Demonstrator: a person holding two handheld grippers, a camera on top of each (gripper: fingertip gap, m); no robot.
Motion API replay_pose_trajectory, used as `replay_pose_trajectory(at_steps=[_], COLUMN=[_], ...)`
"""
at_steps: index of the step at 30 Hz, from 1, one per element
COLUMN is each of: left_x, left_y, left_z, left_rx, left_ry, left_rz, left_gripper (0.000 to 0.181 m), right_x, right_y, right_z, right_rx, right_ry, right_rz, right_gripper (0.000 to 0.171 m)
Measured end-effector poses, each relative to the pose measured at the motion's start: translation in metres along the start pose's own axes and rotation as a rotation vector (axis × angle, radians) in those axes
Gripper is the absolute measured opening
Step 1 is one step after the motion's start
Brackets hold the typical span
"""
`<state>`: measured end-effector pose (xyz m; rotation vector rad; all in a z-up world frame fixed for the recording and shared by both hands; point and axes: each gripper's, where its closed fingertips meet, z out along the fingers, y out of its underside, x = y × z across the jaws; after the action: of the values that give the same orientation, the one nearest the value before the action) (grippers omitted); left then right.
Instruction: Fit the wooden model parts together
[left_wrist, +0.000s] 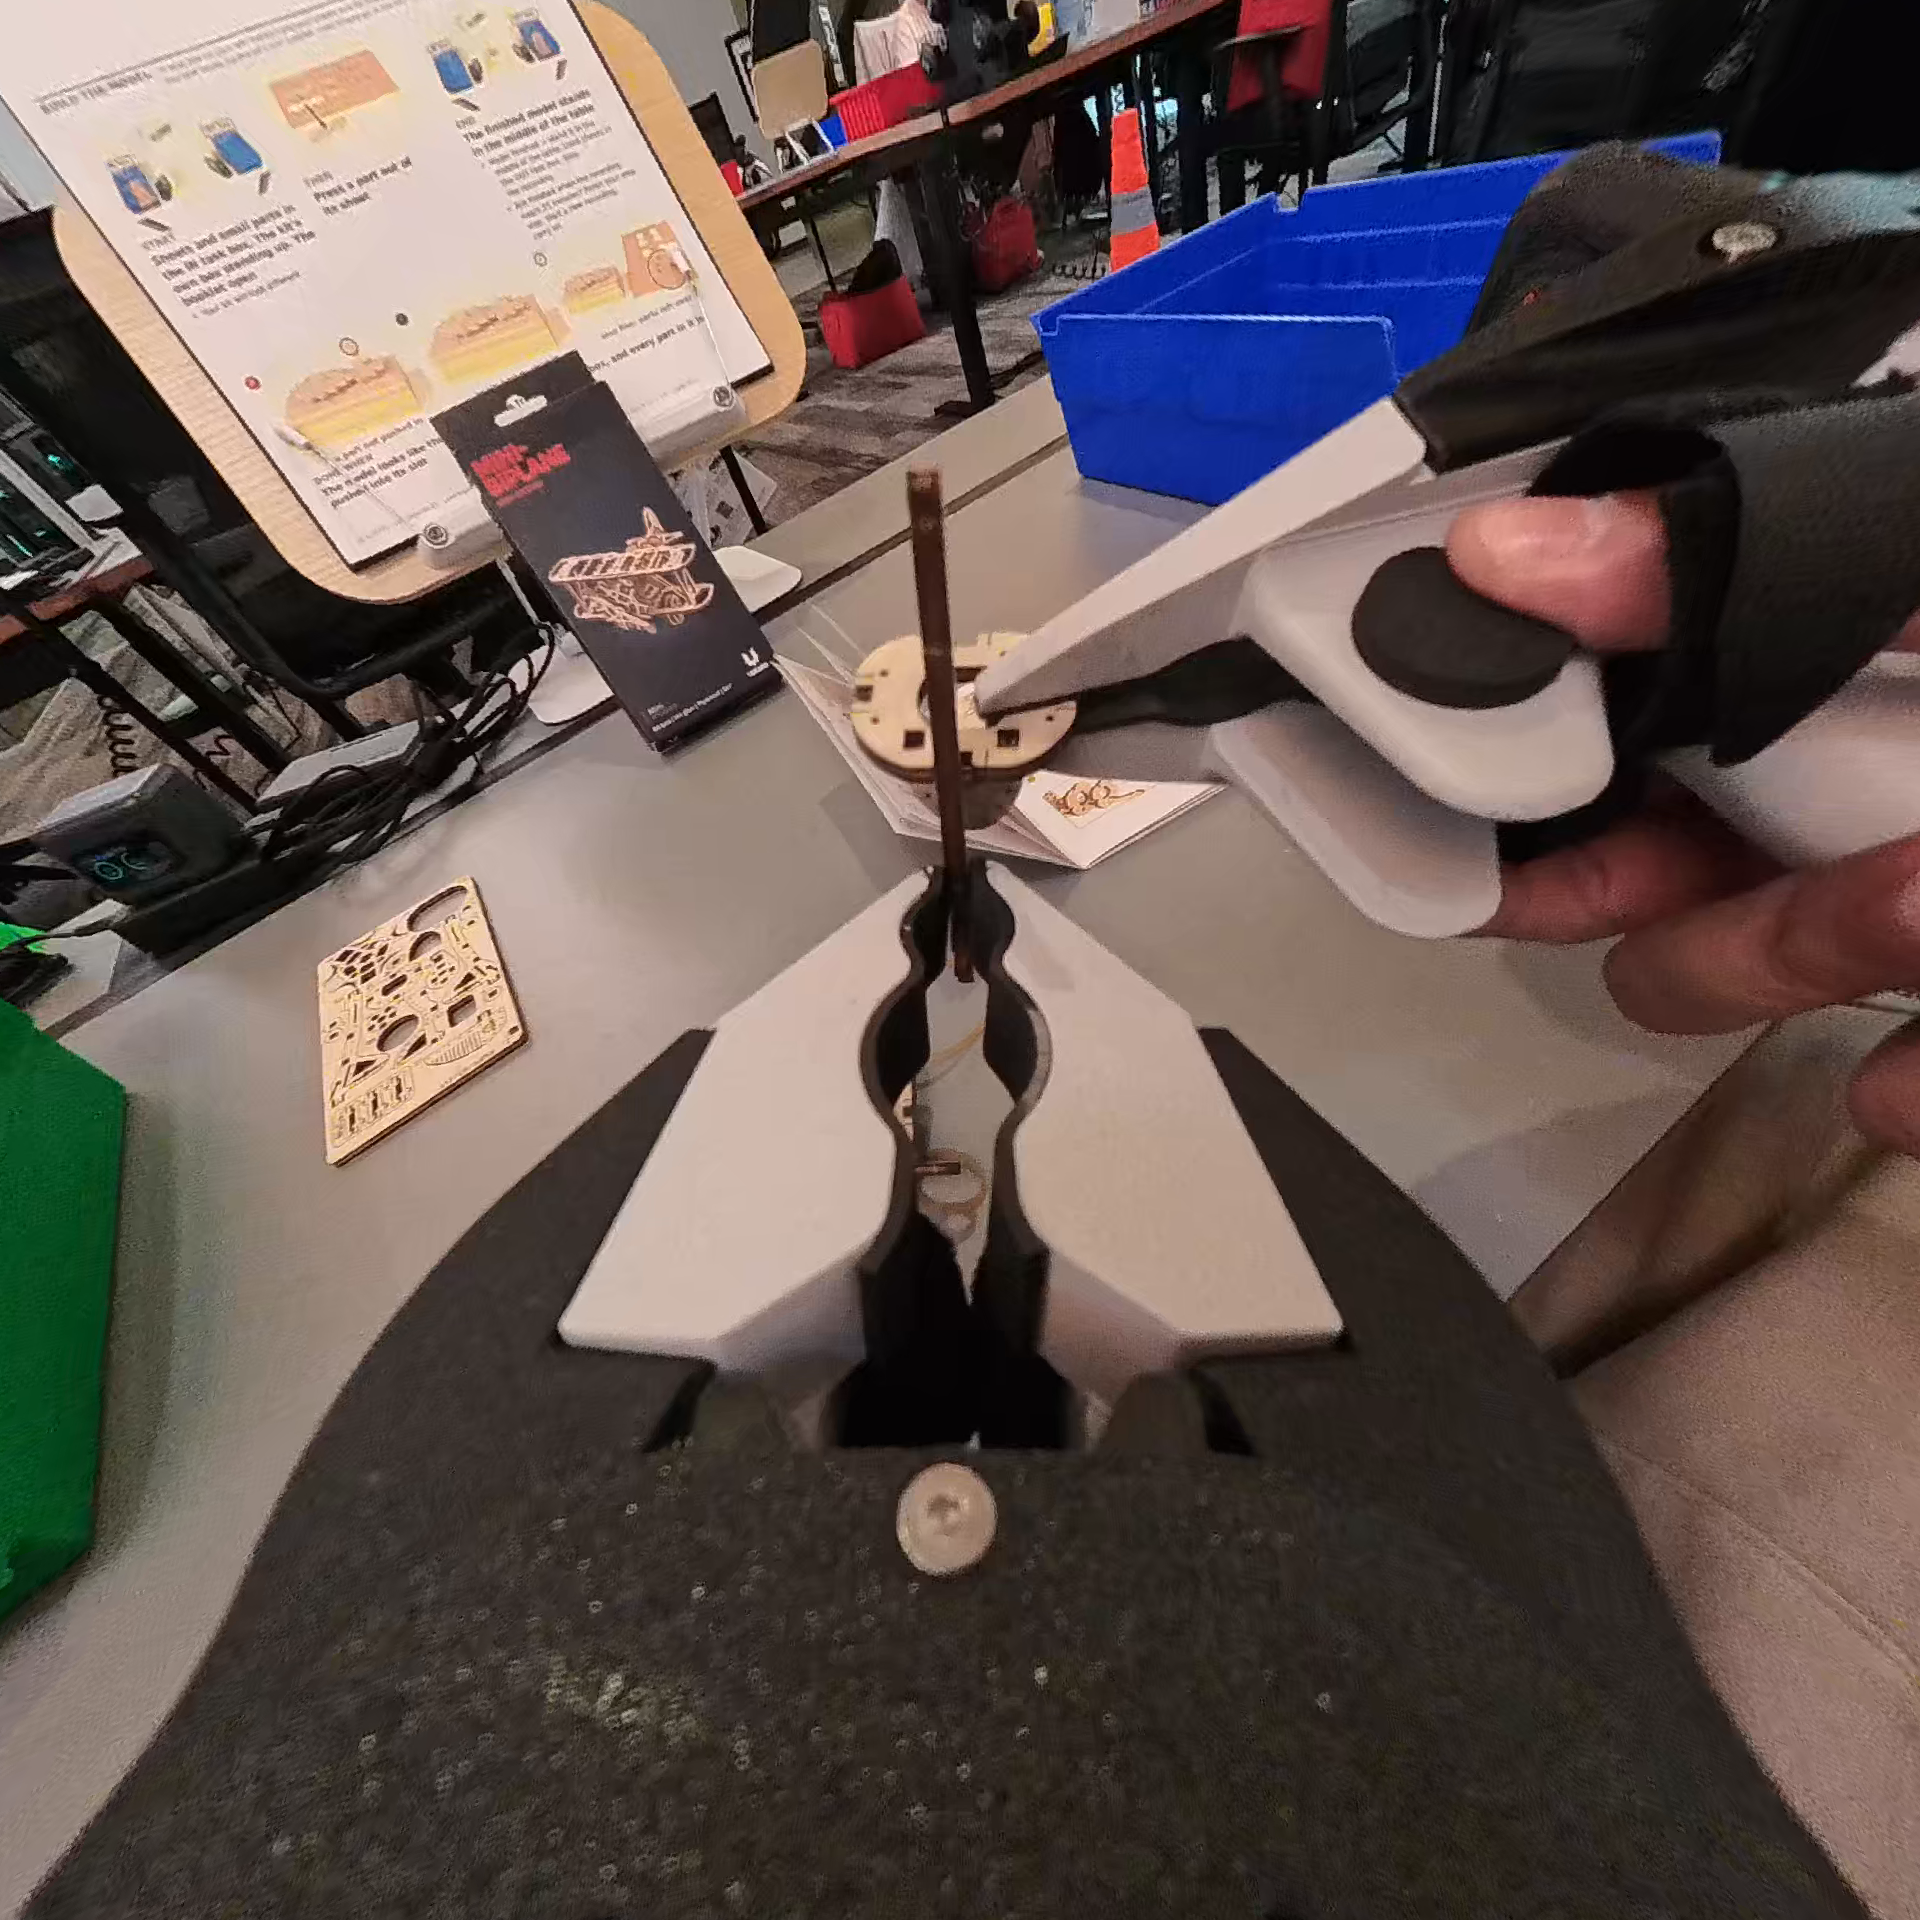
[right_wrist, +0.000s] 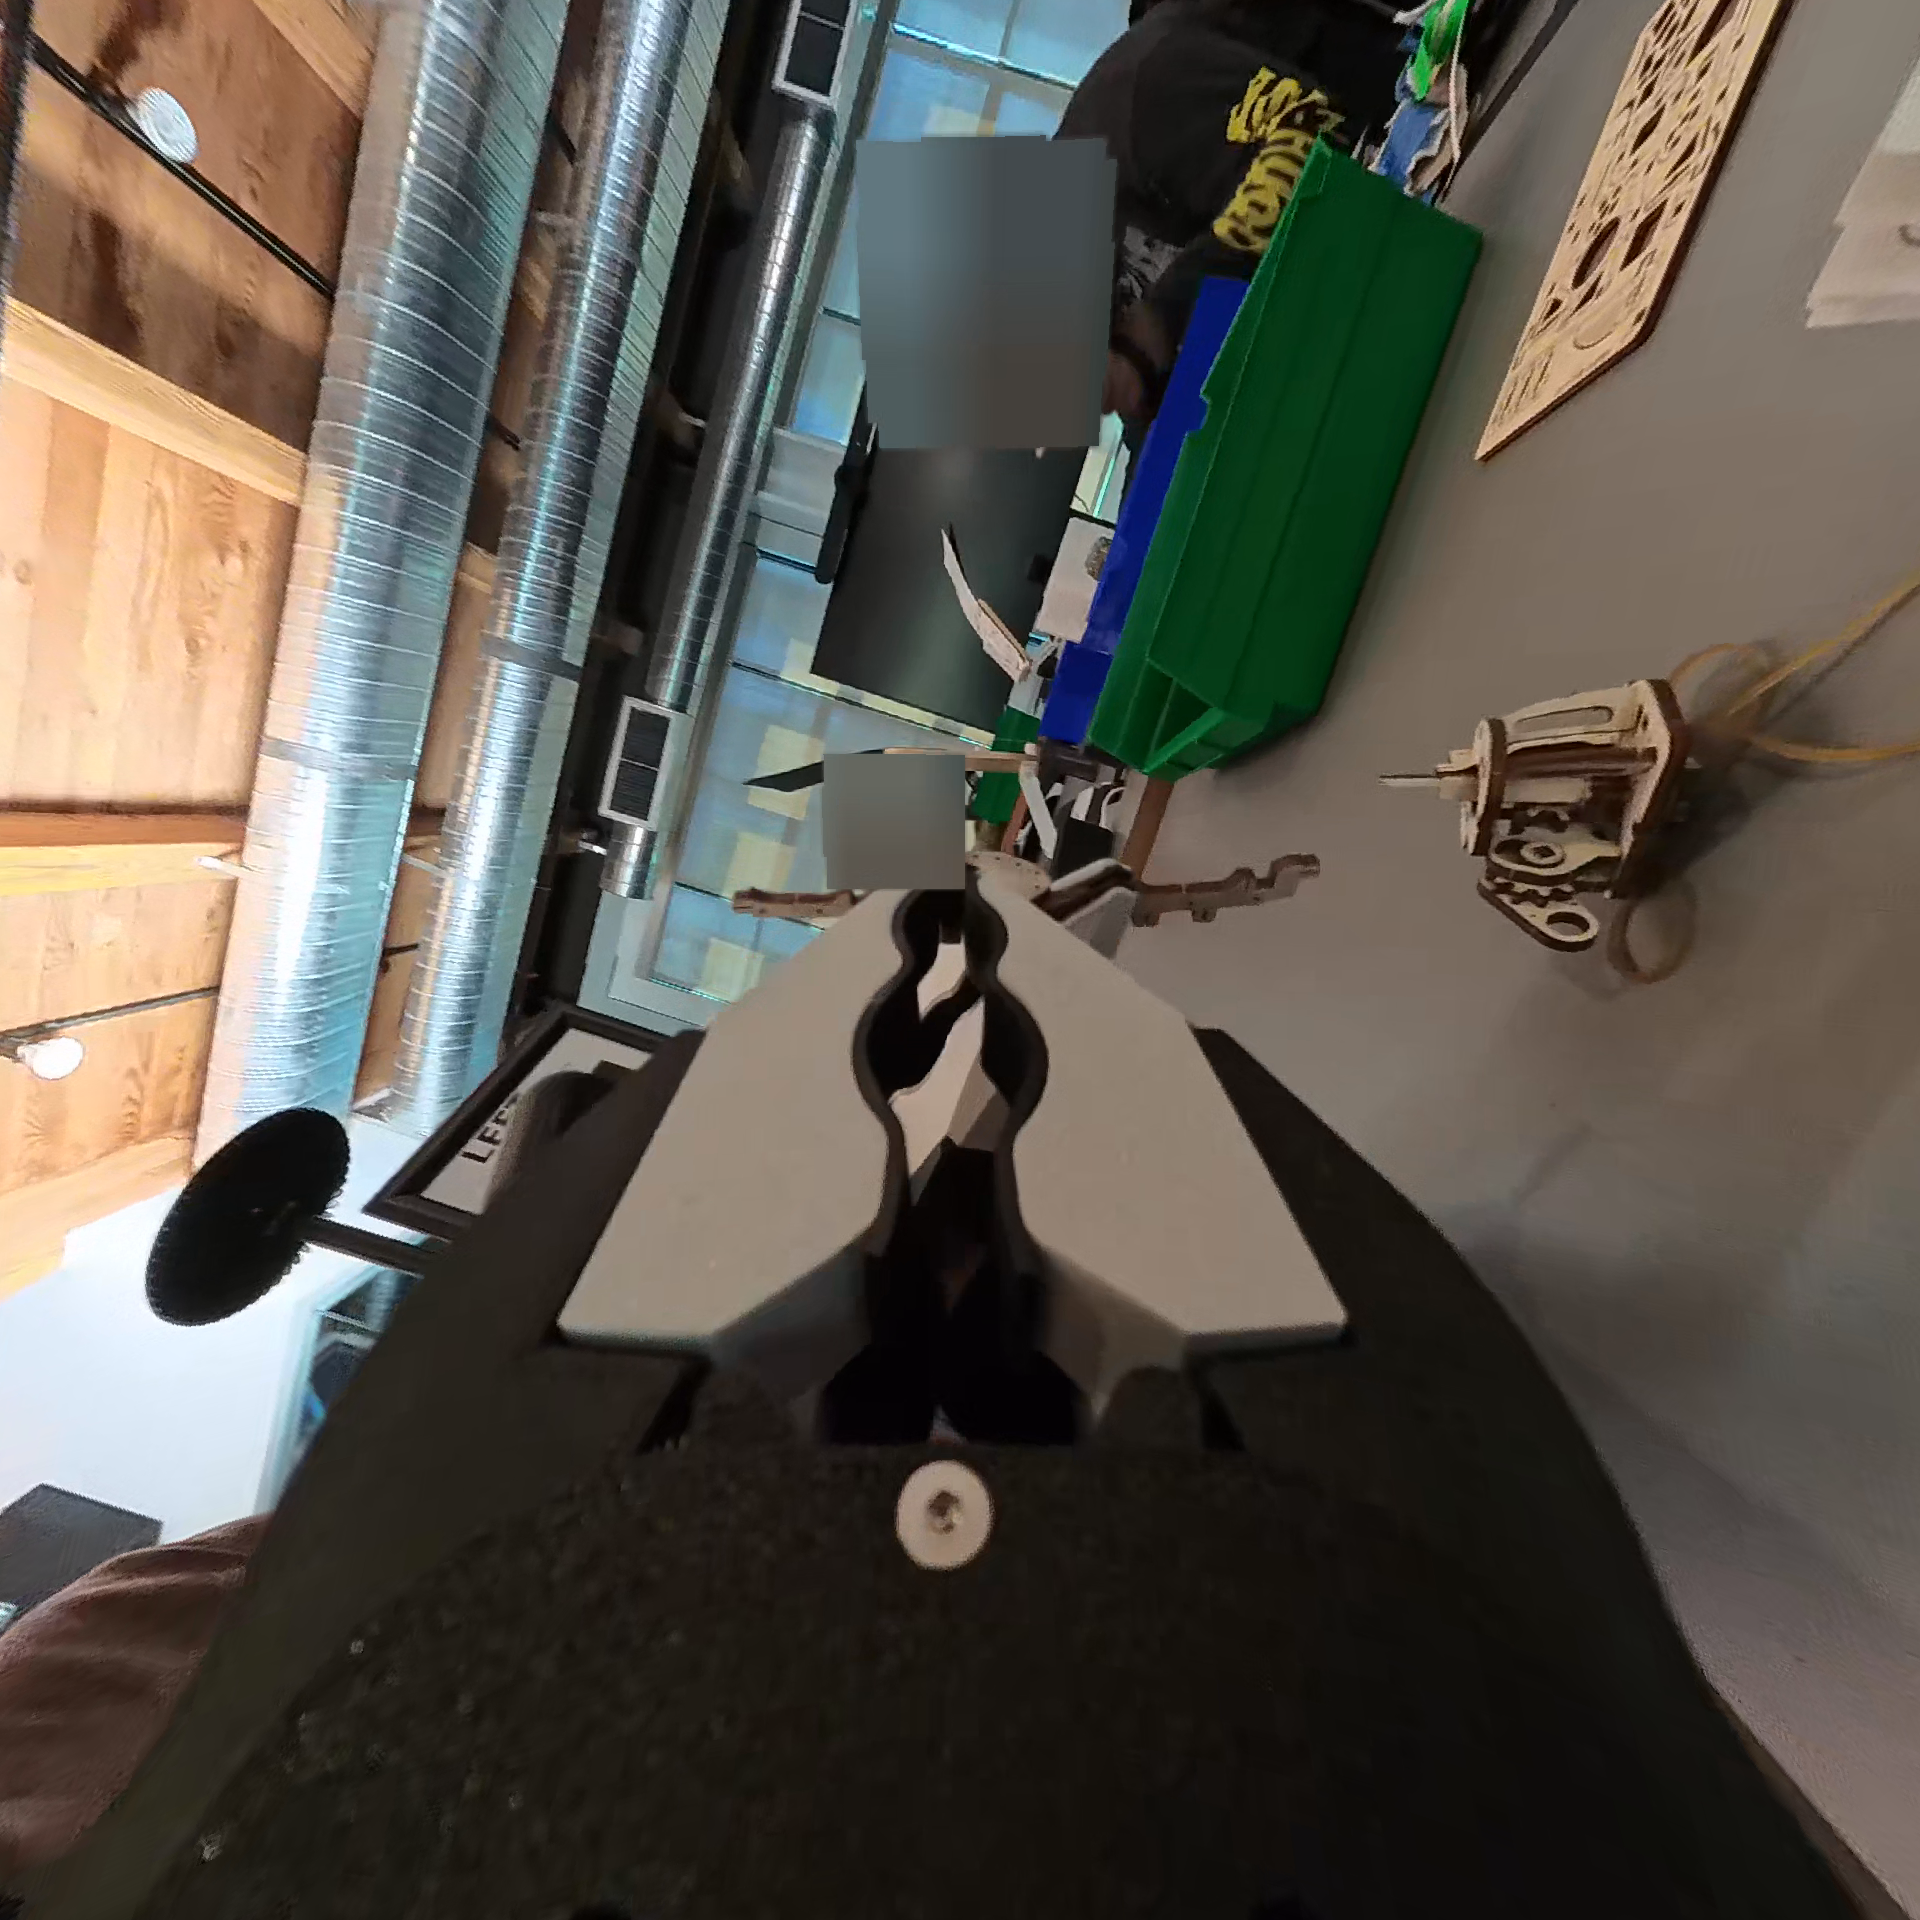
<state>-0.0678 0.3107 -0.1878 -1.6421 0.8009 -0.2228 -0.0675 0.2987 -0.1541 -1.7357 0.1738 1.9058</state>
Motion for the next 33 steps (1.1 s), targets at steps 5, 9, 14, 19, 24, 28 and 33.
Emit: replay_pose_trajectory(at_steps=[5, 9, 14, 19, 24, 28, 33], left_x=[0.001, 0.0, 0.001, 0.003, 0.002, -0.001, -0.004], left_y=[0.005, 0.009, 0.016, 0.021, 0.026, 0.021, 0.008], left_z=[0.003, 0.005, 0.008, 0.009, 0.008, 0.008, 0.005], left_rx=[-0.033, -0.052, -0.089, -0.122, -0.15, -0.129, -0.067], left_ry=[0.0, -0.019, -0.021, -0.007, -0.016, -0.028, -0.054], left_rz=[0.038, 0.06, 0.08, 0.064, 0.055, 0.05, 0.038], left_gripper=[0.001, 0.001, 0.001, 0.001, 0.0, 0.0, 0.001], right_x=[0.004, 0.007, 0.015, 0.021, 0.025, 0.02, 0.008], right_y=[0.001, 0.006, 0.012, 0.017, 0.021, 0.019, 0.016], right_z=[-0.001, 0.001, 0.002, 0.004, 0.004, 0.007, 0.007], right_rx=[-0.038, -0.061, -0.12, -0.166, -0.166, -0.131, -0.103], right_ry=[0.109, 0.179, 0.247, 0.318, 0.32, 0.29, 0.207], right_rz=[-0.201, -0.339, -0.466, -0.622, -0.671, -0.671, -0.636], right_gripper=[0.003, 0.003, 0.003, 0.003, 0.003, 0.003, 0.003])
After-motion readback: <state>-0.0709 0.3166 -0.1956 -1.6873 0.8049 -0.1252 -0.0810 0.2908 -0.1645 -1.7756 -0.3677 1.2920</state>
